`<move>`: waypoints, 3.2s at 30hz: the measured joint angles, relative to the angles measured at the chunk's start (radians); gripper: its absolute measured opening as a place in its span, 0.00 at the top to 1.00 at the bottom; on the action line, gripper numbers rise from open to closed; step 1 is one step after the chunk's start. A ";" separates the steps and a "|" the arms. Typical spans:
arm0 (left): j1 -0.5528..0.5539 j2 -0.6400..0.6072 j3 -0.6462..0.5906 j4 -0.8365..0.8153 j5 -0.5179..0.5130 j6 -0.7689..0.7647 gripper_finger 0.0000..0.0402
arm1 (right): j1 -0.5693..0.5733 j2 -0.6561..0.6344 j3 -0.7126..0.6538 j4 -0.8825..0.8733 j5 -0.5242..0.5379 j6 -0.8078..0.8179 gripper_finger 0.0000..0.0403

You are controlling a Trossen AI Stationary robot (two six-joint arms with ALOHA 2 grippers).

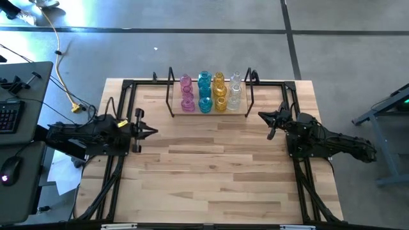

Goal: Sort vases onto shelf
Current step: Return to Home Position

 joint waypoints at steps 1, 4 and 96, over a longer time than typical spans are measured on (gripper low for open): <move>0.000 0.001 0.000 -0.019 0.000 0.003 0.99 | 0.000 0.000 0.000 0.000 0.000 0.000 1.00; 0.000 -0.001 0.000 -0.035 0.000 -0.001 0.99 | 0.000 0.000 0.000 0.000 0.000 0.000 1.00; 0.001 0.002 -0.074 -0.045 -0.185 -0.191 0.99 | 0.000 0.000 0.000 0.000 0.001 -0.001 1.00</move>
